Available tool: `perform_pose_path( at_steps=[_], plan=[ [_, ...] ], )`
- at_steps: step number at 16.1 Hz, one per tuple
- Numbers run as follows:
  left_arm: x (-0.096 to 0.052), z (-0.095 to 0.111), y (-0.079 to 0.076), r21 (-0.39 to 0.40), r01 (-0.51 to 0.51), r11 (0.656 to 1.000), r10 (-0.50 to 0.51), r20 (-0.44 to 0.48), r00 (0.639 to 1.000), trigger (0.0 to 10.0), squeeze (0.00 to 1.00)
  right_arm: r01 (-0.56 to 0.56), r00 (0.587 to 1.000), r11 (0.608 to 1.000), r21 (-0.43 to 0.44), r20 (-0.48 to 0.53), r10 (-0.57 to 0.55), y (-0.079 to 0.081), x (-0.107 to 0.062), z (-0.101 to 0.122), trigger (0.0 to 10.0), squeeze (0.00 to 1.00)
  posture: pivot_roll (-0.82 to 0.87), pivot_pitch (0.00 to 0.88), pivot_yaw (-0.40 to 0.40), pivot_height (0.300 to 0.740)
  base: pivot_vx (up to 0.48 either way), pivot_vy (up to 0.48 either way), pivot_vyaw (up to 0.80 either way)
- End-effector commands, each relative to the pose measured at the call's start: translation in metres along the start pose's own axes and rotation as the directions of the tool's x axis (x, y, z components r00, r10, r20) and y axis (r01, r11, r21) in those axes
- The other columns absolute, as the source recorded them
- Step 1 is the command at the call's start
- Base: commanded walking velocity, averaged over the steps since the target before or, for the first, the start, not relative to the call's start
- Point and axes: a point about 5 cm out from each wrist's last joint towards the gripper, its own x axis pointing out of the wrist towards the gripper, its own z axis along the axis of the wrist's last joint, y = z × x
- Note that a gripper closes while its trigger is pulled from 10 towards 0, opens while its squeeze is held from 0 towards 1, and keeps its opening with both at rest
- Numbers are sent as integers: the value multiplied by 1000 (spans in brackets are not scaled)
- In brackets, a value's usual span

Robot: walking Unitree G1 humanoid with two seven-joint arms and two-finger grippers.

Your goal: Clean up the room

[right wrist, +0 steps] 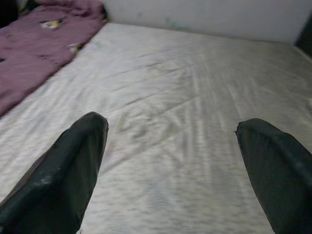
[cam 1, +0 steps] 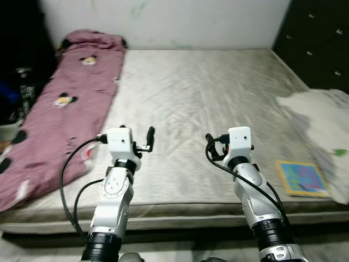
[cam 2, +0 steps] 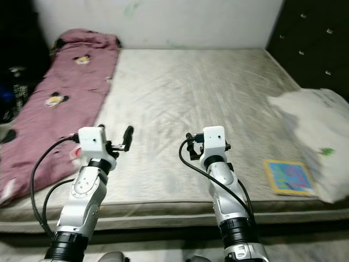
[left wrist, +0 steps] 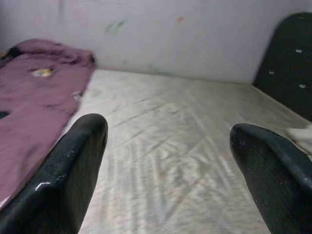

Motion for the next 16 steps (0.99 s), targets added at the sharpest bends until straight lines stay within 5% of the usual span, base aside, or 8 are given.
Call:
perform_pose_path(
  at_steps=[1, 16],
  plan=[
    [-1, 0, 4, 1, -20, 1000, 20, -4, 1000, 10000, 0, -26, 999, 1000, 1, 19, 26, 8, 3, 7, 10000, 0, 76, 0, -22, 740, 0, 480, 0],
    [0, -1, 4, 8, -23, 1000, 23, -7, 1000, 10000, 0, -32, 999, 999, -12, 3, 32, 8, 3, 5, 10000, 0, 74, 0, -24, 740, 0, 480, 0]
  ],
)
